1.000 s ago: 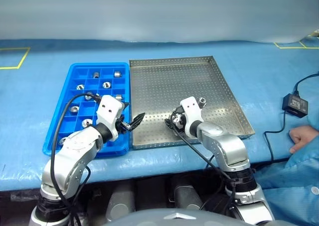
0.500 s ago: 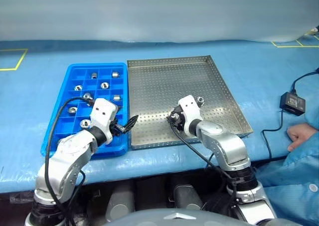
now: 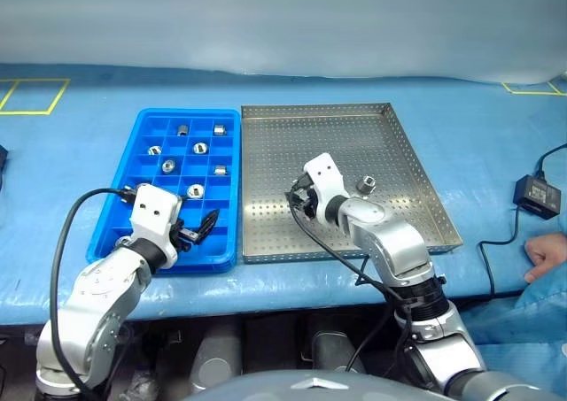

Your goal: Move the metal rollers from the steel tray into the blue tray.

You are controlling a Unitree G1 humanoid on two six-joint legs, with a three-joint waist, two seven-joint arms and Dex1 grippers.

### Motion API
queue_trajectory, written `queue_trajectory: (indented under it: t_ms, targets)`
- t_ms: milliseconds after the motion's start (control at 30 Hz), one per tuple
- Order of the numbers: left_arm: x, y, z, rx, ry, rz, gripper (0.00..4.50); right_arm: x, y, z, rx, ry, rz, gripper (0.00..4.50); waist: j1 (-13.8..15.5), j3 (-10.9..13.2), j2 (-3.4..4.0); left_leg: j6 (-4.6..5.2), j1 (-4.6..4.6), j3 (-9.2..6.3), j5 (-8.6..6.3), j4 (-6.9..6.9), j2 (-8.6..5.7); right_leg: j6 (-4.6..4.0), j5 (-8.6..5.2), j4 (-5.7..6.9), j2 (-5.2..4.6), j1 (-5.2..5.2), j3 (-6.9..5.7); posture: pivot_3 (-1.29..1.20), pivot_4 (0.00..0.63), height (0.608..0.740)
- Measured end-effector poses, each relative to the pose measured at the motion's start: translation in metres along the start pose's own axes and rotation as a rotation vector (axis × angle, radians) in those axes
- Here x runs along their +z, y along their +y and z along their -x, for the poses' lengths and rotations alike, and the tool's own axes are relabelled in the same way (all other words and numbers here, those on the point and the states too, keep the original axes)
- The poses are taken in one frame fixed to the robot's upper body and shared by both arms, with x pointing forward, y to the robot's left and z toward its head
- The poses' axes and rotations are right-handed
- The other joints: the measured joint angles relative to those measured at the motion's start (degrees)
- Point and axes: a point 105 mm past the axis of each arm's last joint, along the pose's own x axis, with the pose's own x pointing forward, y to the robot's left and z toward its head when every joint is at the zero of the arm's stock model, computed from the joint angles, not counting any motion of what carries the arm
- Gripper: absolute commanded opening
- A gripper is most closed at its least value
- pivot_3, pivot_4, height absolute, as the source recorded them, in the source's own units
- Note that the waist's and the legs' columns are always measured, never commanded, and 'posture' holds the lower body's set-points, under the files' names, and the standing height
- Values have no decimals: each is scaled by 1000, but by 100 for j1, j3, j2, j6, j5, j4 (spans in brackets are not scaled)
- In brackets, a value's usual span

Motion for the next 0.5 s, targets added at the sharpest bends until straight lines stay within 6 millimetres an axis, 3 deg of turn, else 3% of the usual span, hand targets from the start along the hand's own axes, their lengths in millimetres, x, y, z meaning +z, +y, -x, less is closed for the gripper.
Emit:
queue_trajectory:
  t_ms: [233, 333, 433, 500]
  targets:
    - [8, -7, -6, -36, -25, -16, 3729, 1, -22, 15, -87, 0, 9, 2335, -17, 0, 0, 0, -1, 3, 0, -1, 0, 0, 0, 0, -1, -1, 1, 118, 150, 740]
    - [11, -7, -7, -39, -35, -21, 3729, -14, -26, 19, -98, 50, -22, 2964, -26, 0, -1, 0, -1, 3, 0, 0, 0, 0, 0, 0, 1, -1, 1, 106, 150, 740]
    - [12, -7, -8, -42, -36, -22, 3729, -27, -18, 18, -63, 84, -63, 3889, -76, 0, 0, 0, 1, 4, 0, 0, 2, 0, 0, 2, 1, -2, 3, 101, 150, 740]
    - [13, -7, -9, -48, -38, -24, 3729, -27, -11, 16, -45, 83, -95, 3889, -112, 0, 0, 0, 3, 3, 0, 0, 3, 0, 0, 3, 3, -1, 4, 97, 150, 740]
